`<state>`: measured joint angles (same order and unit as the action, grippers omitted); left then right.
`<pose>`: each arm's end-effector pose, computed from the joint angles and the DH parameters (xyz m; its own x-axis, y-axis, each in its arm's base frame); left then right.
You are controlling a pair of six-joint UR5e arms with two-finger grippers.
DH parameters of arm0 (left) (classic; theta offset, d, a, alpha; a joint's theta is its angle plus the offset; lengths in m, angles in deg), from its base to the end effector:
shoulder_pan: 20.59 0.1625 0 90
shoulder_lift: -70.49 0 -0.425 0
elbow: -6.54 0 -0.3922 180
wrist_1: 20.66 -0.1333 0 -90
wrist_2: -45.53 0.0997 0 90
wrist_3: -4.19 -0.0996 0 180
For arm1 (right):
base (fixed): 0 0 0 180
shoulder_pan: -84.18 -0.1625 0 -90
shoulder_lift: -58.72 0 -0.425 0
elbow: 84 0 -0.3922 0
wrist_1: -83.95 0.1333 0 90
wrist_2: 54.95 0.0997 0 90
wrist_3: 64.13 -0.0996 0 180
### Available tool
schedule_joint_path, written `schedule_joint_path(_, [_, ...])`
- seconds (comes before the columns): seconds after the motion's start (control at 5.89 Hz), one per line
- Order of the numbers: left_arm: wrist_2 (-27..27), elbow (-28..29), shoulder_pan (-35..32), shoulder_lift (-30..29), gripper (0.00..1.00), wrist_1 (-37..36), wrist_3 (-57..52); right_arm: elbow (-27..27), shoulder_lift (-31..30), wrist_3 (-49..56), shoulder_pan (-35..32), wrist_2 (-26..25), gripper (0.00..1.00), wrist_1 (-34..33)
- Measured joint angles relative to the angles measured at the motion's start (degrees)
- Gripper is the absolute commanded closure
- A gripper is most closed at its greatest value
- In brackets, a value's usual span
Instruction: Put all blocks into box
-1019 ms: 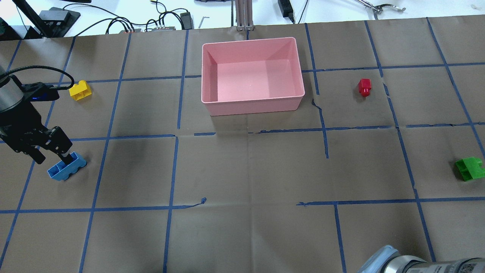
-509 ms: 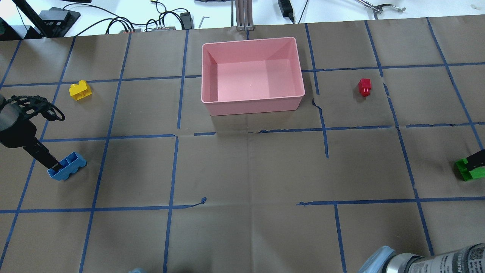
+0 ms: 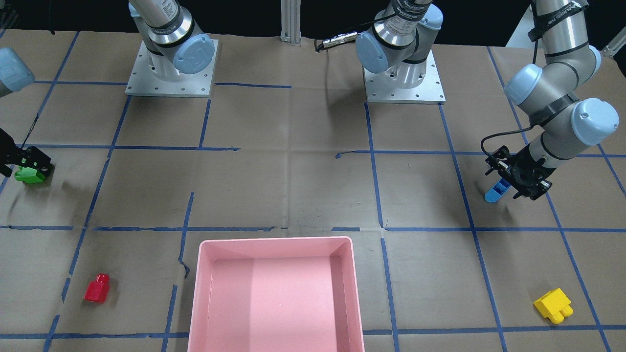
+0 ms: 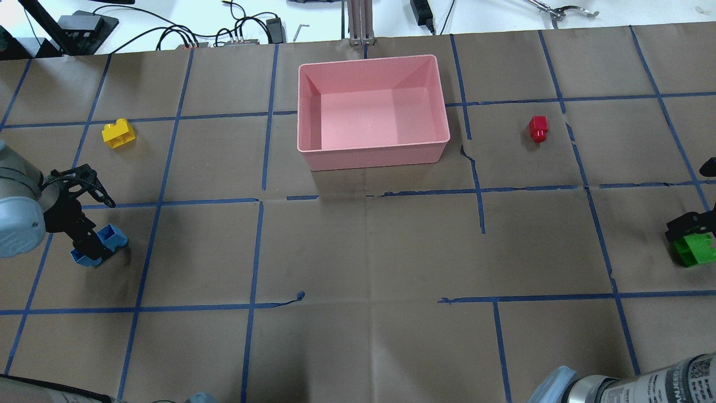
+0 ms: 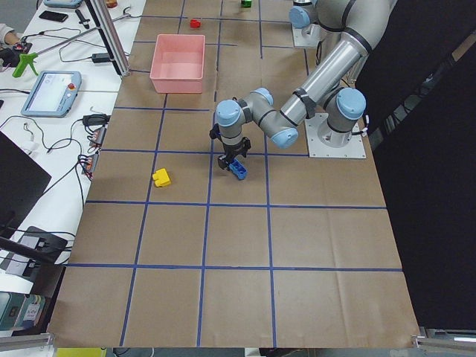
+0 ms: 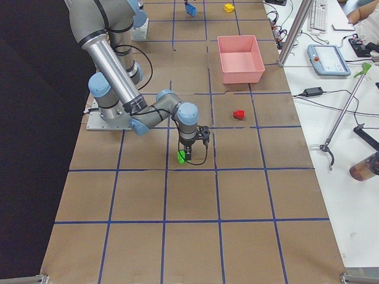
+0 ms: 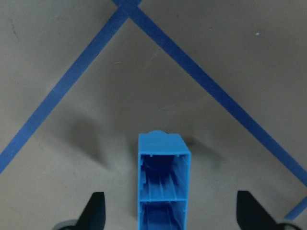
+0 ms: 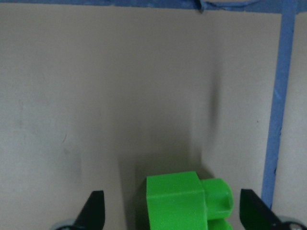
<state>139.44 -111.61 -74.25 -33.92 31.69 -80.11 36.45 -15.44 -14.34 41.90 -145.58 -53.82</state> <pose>0.1858 -0.4660 0.2013 -0.6676 0.7403 0.0784 0.7445 0.6633 0.0761 -0.2730 -0.4270 0.1909 -0.9990 -0.0359 0.0268 -0.0361 0.9993 -0.0083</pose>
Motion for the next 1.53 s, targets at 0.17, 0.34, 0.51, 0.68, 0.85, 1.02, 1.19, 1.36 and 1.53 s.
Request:
schedule_joint_path(0.17, [-0.07,0.10,0.09,-0.53,1.00,-0.83,-0.90,-0.06,0.25,0.06,0.00,-0.61,0.00,-0.54])
schedule_joint_path(0.34, [-0.28,0.11,0.12,-0.57,1.00,-2.03,-2.06,-0.04,0.30,0.06,0.00,-1.49,0.00,-0.67])
schedule_joint_path(0.51, [-0.40,0.27,-0.09,-0.28,1.00,-2.36,-2.22,0.08,0.32,-0.01,0.00,-2.03,0.01,-0.67])
schedule_joint_path(0.68, [-0.77,2.16,-1.77,0.37,1.00,-0.44,-0.81,0.17,0.82,-0.09,0.01,-2.96,0.01,-0.64])
schedule_joint_path(0.85, [-2.46,7.31,-6.17,0.76,1.00,5.20,1.75,0.21,1.54,-0.18,0.01,-3.91,0.04,-0.60])
schedule_joint_path(1.02, [-4.29,15.03,-12.85,-0.08,1.00,12.42,6.57,0.22,1.87,-0.21,0.01,-4.29,0.32,-0.55])
schedule_joint_path(1.19, [-4.93,22.90,-19.61,-2.39,1.00,18.05,13.91,0.23,1.96,-0.25,0.01,-4.45,0.52,-0.37])
schedule_joint_path(1.36, [-5.28,29.36,-25.44,-5.23,1.00,21.14,24.58,0.17,1.96,-0.26,0.00,-4.58,0.59,-0.10])
schedule_joint_path(1.53, [-5.65,35.94,-31.34,-8.52,1.00,22.29,40.86,0.04,1.87,-0.24,0.01,-5.08,0.61,0.09])
